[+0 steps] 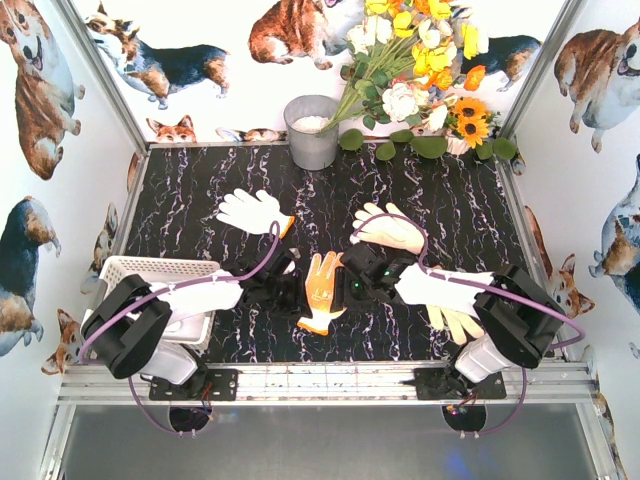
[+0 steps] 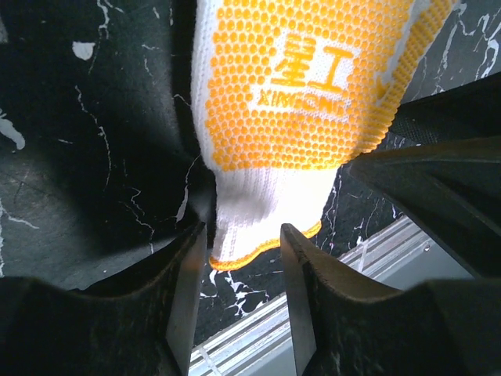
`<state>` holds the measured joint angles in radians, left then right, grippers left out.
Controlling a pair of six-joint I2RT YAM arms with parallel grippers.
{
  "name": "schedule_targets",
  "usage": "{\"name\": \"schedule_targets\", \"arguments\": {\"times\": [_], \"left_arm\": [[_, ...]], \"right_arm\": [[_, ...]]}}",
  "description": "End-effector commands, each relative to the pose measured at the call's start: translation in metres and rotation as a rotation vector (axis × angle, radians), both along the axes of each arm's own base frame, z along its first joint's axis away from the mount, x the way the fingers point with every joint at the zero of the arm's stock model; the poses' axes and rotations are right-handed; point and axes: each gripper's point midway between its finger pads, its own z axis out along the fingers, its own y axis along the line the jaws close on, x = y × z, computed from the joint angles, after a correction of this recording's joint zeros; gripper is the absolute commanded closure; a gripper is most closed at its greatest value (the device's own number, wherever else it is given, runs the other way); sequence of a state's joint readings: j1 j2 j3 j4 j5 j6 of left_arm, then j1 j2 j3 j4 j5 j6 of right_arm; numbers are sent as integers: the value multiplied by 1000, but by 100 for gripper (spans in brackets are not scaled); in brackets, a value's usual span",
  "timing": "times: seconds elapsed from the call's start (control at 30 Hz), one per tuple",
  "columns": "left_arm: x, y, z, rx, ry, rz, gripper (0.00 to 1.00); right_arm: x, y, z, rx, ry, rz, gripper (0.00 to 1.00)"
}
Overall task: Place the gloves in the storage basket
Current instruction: Place the glove at the center of the board.
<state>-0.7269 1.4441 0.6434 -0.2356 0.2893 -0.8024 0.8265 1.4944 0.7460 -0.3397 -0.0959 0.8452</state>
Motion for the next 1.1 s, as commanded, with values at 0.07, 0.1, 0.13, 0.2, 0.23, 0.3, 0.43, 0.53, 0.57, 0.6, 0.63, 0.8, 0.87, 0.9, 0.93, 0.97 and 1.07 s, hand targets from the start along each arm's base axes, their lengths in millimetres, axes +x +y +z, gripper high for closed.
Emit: {"name": "schedule_targets", "arguments": {"times": [0.07, 0.1, 0.13, 0.2, 0.23, 0.3, 0.43, 0.53, 0.57, 0.6, 0.63, 0.8, 0.87, 0.9, 0.93, 0.97, 1.07], "left_arm": [[-1, -9, -2, -51, 6, -46, 67], [-2, -11, -2, -59, 11, -55, 68], [-3, -13, -2, -69, 13, -64, 69], [-4, -17, 0, -93, 13, -83, 70], [-5, -19, 1, -105, 13, -92, 70], [-7, -24, 2, -128, 17, -114, 70], [-17, -36, -3, -151, 54, -171, 70], [-21, -42, -4, -152, 58, -196, 71], [-21, -43, -3, -152, 56, -200, 70], [-22, -44, -3, -151, 54, -204, 70], [-21, -44, -2, -149, 53, -205, 69], [-18, -39, 2, -126, 24, -191, 63], [-13, -35, 7, -98, -7, -173, 59], [-9, -33, 13, -89, -35, -165, 57], [-5, -30, 18, -76, -64, -155, 54], [0, -27, 24, -58, -94, -147, 52], [14, -11, 42, 13, -205, -122, 44]], "right_arm": [[20, 0, -1, -55, -74, -23, 58], [22, -3, -2, -71, -83, -25, 60], [23, -5, -2, -86, -93, -23, 61], [26, -10, -3, -117, -107, -17, 62], [26, -13, -3, -135, -109, -12, 63], [27, -16, -3, -158, -114, -4, 65], [25, -24, -6, -198, -115, 4, 64], [24, -28, -8, -215, -110, 6, 63], [24, -29, -7, -221, -113, 5, 63], [23, -31, -7, -226, -113, 5, 62], [23, -32, -7, -231, -113, 6, 61], [20, -39, -7, -258, -107, 7, 59], [19, -41, -5, -261, -110, 6, 59], [19, -41, -3, -260, -114, 5, 58], [20, -41, 0, -254, -121, 3, 56], [20, -42, 3, -249, -128, 1, 54], [22, -41, 17, -229, -152, -6, 49]]}}
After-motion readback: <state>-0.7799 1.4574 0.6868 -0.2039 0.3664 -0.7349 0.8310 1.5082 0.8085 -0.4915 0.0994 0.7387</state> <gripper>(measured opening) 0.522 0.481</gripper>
